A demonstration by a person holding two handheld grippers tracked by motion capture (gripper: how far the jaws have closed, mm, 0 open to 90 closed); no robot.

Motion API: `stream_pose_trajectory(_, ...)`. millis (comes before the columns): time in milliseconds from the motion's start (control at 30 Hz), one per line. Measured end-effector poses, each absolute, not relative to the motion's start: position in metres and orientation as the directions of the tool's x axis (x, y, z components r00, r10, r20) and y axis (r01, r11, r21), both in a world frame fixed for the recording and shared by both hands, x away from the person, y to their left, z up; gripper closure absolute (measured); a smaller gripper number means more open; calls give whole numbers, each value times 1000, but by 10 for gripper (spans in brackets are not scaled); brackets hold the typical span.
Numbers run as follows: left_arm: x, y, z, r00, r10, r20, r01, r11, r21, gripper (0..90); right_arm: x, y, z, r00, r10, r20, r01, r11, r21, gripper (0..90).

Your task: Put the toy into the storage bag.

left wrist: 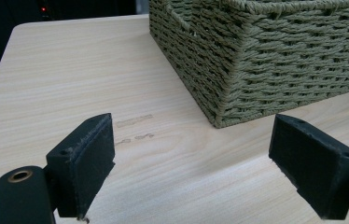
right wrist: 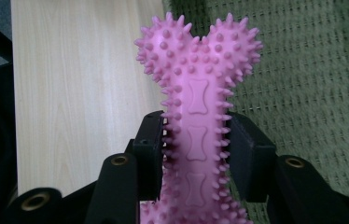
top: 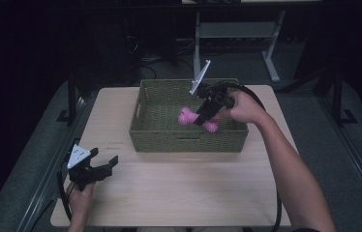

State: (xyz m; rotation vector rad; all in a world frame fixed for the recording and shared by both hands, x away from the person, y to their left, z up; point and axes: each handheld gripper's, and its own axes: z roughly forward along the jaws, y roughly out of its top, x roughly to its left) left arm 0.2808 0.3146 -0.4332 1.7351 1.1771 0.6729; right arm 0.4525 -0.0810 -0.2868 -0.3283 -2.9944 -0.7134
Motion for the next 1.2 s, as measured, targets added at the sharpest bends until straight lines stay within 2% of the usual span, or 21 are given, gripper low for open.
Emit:
stream_pose_trajectory(300, 281, 313, -433, 399, 916, -41, 422, -144, 895, 138, 466, -78, -287, -975, 203, 94, 224, 874, 432, 584)
stream_pose_trajectory(1200, 281, 313, -433, 400, 916, -41, 421, -144, 896, 139, 492, -76, -319, -960, 256, 116, 281, 878, 386, 581)
